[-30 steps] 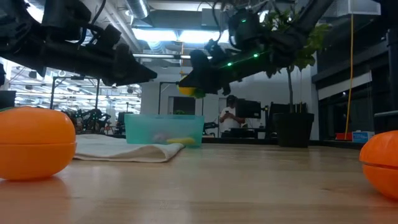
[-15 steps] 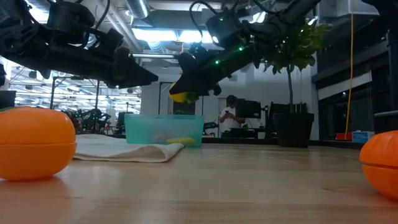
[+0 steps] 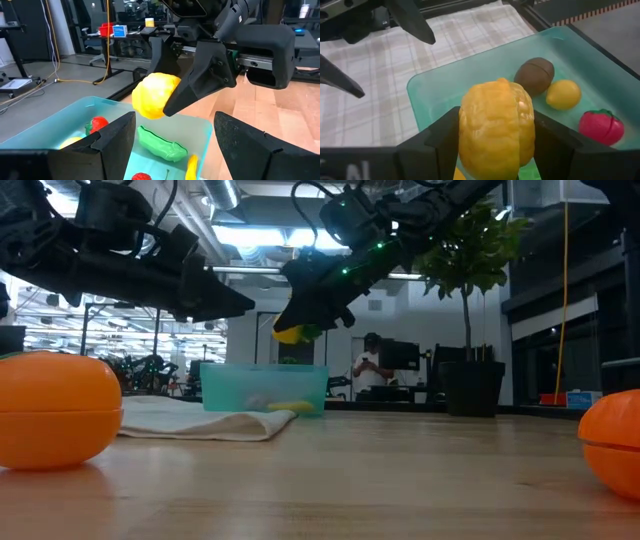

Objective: Pick and placing Produce into tupperware
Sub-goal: Put the yellow pineapple into the blue bin

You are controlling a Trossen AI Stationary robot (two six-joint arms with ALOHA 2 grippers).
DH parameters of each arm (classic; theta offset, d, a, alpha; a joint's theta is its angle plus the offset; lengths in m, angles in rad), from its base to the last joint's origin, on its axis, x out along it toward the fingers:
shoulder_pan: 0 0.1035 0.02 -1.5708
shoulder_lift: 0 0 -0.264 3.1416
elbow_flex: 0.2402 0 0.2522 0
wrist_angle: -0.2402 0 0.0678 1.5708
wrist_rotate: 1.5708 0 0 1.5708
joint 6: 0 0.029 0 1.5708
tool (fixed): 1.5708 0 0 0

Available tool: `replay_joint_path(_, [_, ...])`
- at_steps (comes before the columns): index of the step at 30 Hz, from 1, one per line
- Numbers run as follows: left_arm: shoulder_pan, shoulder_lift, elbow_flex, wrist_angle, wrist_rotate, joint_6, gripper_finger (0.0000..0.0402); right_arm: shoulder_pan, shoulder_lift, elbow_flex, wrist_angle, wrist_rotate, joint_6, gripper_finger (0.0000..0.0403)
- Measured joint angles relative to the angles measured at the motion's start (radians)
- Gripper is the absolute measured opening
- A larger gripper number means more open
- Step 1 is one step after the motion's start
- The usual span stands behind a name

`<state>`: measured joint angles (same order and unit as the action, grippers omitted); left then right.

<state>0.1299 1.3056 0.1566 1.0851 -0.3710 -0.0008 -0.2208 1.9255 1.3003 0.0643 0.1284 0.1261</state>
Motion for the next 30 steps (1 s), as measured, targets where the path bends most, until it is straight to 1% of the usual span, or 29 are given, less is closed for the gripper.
replay_joint_path(3, [0.000,0.000,0.000,0.000,0.003,-0.010,0.0261,-0.005,0.000,0.000,0.001,0.000,0.000,0.0203])
replay_joint_path(8, [0.000,0.000,0.000,0.000,0.051,-0.015,0.0261,-0.018,0.006,0.000,0.025,0.001,0.001,0.0203])
replay_joint_path(15, [0.000,0.000,0.000,-0.004,0.051,-0.016,0.0261,-0.027,0.088,0.000,0.071,0.000,0.002,0.0203])
replay_joint_path(25, [0.000,0.000,0.000,-0.015,0.051,-0.018,0.0261,-0.051,0.144,0.000,0.134,-0.008,0.027,0.0203])
replay_joint_path(30, [0.000,0.000,0.000,-0.027,0.051,-0.018,0.0261,-0.051,0.163,0.000,0.152,-0.010,0.026,0.0228])
